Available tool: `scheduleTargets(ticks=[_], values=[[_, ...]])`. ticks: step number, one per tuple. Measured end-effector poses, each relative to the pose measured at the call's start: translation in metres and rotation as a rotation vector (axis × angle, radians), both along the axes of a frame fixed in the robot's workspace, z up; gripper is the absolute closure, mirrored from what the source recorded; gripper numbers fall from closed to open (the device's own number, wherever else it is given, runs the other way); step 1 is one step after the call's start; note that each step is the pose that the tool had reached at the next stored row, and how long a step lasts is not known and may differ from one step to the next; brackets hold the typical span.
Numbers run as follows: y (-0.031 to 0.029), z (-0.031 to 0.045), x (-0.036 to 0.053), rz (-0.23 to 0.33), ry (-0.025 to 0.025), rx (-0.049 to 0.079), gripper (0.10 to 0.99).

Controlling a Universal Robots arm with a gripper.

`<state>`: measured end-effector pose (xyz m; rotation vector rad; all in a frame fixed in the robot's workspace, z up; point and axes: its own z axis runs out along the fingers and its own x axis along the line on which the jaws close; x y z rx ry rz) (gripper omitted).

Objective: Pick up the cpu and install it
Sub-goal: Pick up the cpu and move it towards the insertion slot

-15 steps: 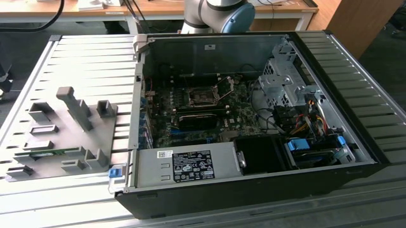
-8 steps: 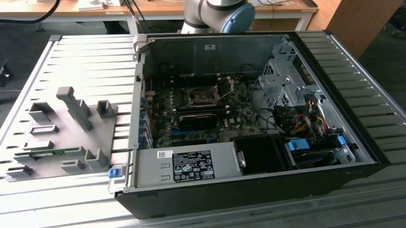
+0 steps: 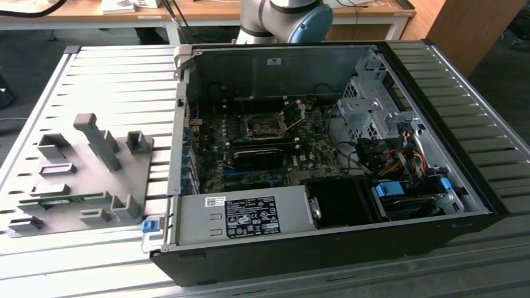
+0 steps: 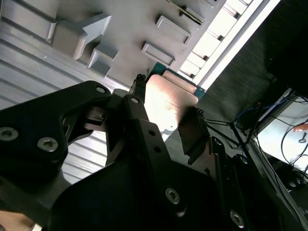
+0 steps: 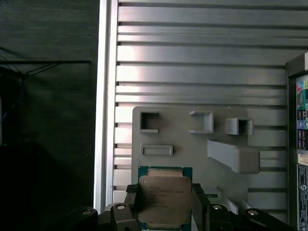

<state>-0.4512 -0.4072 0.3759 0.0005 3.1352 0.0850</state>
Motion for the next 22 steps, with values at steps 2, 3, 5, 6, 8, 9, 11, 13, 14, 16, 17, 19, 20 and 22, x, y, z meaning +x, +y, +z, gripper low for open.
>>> scheduleTargets(ticks=[2,3,5,6,8,9,11,13,14,16,17,19,20,22], values=[[0.0,0.0031,0.0,0.0,0.0,0.0,0.561],[0.0001,0.0039,0.0001,0.0,0.0,0.0,0.561],[0.0001,0.0044,0.002,0.0,-0.0002,0.0,0.561],[0.0001,0.0046,0.0033,0.0,-0.0001,0.0,0.561],[0.0001,0.0046,0.007,0.0,-0.0001,0.0,0.561],[0.0001,0.0047,0.009,0.0,0.0,0.0,0.561],[0.0001,0.0047,0.0131,0.0,0.0001,0.0,0.561],[0.0001,0.0046,0.0175,0.0,0.0,0.0,0.561],[0.0001,0.0046,0.0196,0.0,0.0,0.0,0.561],[0.0001,0.0047,0.024,0.0,0.0001,0.0,0.561],[0.0001,0.0047,0.0261,0.0,0.0001,0.0,0.561],[0.0001,0.0046,0.0304,0.0,0.0,0.0,0.561],[0.0001,0.0046,0.0326,0.0,0.0,0.0,0.561],[0.0001,0.0046,0.0366,0.0,-0.0001,0.0,0.561]])
